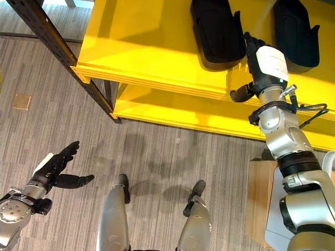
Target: Move parts from the plastic box to the shelf.
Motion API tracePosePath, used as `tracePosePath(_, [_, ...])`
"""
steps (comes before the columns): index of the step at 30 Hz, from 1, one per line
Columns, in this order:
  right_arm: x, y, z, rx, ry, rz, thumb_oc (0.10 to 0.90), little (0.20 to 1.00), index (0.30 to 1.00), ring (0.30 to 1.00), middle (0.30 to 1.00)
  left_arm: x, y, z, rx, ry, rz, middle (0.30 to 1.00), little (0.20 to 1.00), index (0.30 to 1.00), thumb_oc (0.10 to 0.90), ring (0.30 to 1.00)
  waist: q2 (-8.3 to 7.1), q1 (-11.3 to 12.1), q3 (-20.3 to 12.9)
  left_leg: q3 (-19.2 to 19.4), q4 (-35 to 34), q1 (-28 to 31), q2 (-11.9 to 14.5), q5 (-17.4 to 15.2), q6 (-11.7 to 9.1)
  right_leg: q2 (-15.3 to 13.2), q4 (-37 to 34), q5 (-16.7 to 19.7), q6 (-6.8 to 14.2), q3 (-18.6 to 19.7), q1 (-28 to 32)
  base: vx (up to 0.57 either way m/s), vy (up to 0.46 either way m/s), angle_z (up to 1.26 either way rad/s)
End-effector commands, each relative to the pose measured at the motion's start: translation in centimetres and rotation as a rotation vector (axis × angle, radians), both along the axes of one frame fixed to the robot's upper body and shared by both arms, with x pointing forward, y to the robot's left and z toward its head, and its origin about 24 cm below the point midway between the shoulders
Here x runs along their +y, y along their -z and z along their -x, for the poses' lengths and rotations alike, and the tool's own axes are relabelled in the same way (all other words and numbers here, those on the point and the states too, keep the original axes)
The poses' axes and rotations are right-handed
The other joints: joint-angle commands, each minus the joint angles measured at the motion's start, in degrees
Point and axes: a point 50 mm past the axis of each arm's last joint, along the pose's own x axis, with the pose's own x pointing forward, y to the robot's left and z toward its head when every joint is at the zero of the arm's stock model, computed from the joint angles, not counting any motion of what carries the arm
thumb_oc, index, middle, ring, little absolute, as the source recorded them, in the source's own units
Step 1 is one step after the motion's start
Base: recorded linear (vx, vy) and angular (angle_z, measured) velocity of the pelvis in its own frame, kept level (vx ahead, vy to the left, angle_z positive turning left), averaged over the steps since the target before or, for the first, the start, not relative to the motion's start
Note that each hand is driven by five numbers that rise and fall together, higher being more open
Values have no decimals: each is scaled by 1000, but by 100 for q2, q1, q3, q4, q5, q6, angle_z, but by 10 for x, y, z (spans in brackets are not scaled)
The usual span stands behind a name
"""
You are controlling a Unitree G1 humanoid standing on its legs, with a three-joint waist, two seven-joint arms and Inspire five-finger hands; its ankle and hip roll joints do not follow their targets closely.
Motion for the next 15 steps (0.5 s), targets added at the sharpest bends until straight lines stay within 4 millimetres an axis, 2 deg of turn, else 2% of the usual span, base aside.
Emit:
tracePosePath(1, [8, -82, 21, -289, -50, 93, 900, 1000, 1000, 1000, 1000, 6, -11, 1, -67, 0, -19, 1000, 1000, 1000, 900, 1000, 36, 75, -96, -26, -1040, 476, 47, 534, -106, -232, 1266, -559, 123, 170, -217, 3, -13, -7])
tracePosePath(15, [12, -98, 25, -320, -45, 143, 900, 1000, 1000, 1000, 1000, 5, -6, 4, -69, -29, 1, 1000, 1000, 1000, 900, 1000, 80, 76, -89, -26, -1073, 340, 69, 599, -130, -232, 1491, -691, 78, 202, -463, 2, -4, -1])
